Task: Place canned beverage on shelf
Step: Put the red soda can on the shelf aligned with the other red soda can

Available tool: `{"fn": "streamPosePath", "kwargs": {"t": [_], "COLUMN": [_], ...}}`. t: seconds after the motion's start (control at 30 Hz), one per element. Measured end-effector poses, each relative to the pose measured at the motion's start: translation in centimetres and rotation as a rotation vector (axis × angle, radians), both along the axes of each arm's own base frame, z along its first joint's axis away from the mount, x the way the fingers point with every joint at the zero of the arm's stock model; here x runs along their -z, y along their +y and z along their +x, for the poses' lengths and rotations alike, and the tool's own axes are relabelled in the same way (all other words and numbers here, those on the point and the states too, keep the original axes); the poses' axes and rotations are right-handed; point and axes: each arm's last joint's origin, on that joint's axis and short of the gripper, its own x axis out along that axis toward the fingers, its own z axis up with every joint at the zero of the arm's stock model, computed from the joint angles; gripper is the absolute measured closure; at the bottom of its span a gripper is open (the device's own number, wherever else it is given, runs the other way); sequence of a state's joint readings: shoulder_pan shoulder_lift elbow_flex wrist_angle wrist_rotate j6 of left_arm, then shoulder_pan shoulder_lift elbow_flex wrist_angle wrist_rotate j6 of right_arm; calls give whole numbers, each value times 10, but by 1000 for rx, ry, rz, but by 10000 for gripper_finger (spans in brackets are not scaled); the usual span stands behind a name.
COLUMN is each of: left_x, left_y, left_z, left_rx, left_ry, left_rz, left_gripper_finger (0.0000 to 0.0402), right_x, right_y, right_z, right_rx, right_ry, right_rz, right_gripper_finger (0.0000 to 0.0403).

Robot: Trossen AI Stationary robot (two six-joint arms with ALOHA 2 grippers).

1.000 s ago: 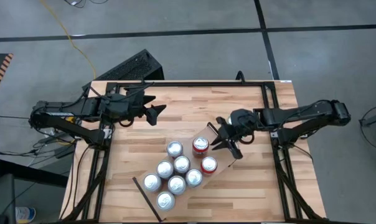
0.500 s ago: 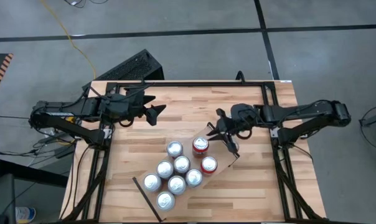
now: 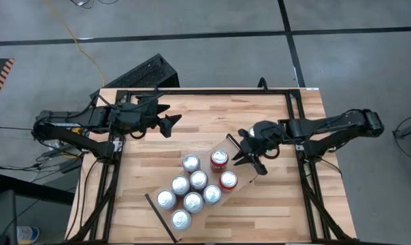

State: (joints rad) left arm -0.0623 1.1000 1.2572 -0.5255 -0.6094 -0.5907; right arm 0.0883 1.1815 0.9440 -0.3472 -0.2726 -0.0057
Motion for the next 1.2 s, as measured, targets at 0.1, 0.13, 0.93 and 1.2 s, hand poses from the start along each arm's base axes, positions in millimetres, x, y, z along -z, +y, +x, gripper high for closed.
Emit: {"fn": "streamPosePath", "kwargs": {"t": [0.1,0.13,0.93,1.2], "left_x": [0,0,1,1], "left_y": [0,0,0,0], "left_z": [0,0,0,0], "left_rx": [0,-1,5,5], "left_ry": [0,1,18,18], "left_rz": [-2,-4,16,16], "left_gripper_finger": [69,69,69,69], "right_x": [-4,-5,-10,-18], "right_y": [5,5,-43,-49], "right_z": [4,7,11,27], "right_rx": [-37,-42,179,101], "right_ry": [-73,-100,-164,-335], "right_rz": [-26,-32,-98,-52], "right_gripper_finger": [338,338,338,338]}}
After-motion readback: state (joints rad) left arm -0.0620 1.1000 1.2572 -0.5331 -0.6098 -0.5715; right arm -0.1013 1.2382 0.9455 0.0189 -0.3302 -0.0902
